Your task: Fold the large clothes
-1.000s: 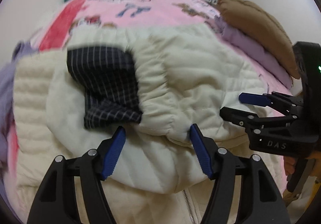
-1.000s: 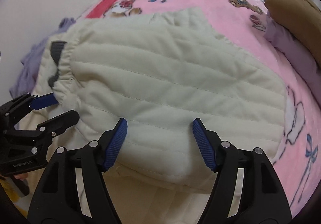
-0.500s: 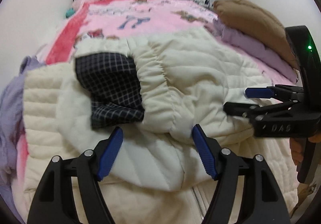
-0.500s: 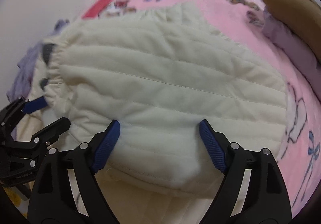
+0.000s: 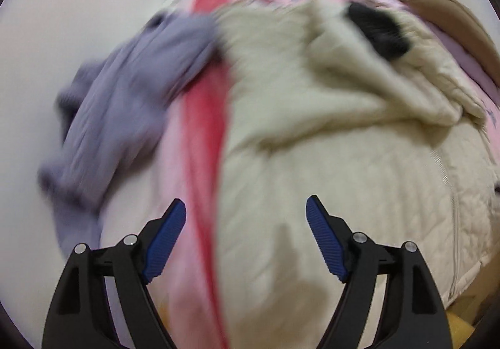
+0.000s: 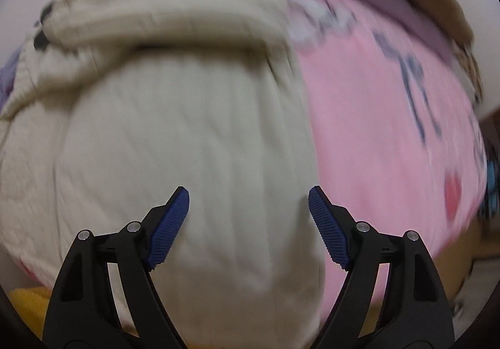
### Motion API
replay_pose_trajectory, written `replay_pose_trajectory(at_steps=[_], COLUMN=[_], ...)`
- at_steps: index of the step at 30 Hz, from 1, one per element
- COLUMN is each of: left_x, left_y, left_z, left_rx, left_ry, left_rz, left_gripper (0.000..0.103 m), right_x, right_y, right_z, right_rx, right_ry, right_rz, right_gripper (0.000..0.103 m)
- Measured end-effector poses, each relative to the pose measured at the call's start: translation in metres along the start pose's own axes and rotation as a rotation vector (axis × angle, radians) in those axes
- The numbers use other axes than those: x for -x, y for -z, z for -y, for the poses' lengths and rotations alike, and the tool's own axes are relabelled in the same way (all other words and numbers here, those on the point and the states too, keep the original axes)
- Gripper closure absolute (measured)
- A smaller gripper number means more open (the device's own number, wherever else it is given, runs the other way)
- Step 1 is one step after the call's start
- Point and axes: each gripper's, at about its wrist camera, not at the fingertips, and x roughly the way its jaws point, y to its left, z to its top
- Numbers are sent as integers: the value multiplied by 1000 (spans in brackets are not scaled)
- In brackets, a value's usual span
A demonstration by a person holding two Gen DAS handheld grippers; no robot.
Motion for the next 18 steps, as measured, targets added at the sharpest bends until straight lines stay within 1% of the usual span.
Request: replay_pose_trajectory(at_steps=[1,2,3,5,7,9,12,15,16,17,18], left_x=[3,5,8,14,19,29,47,50,48,43,40], left_y=[9,16,32,55,78,103,131,146,147,149,149], left_z=[-7,-12,-16,-15,-9,3,26,45,50,55,55], left_rx=[31,50,69,68,56,24,-48,-132,-151,-160,-153], left_ry=[14,25,51,75,65,40,20,-7,-20,-43,-66], left_rz=[-15,-32,-66,-100,-134,-164,-159,-139,-133,-130,-130], left_gripper=[25,25,25,25,25,25,25,25,25,25,25], right_x=[-1,-3,-4,-1,1,12,24,24,21,17,11], right_y=[10,21,27,43,57,70,88,105,104,104,104], right_z=[2,5,7,13,19,24,27,27,25,25,25], right_rx=[4,-11,-29,-58,-48,-33,45,127,143,153,161], right_ry=[26,23,10,-14,-28,-48,-14,12,18,22,21], right_rz=[-16,-37,-41,-32,-49,-28,-23,-12,-15,-22,-33], right_gripper=[27,27,27,22,21,21,21,24,29,35,38])
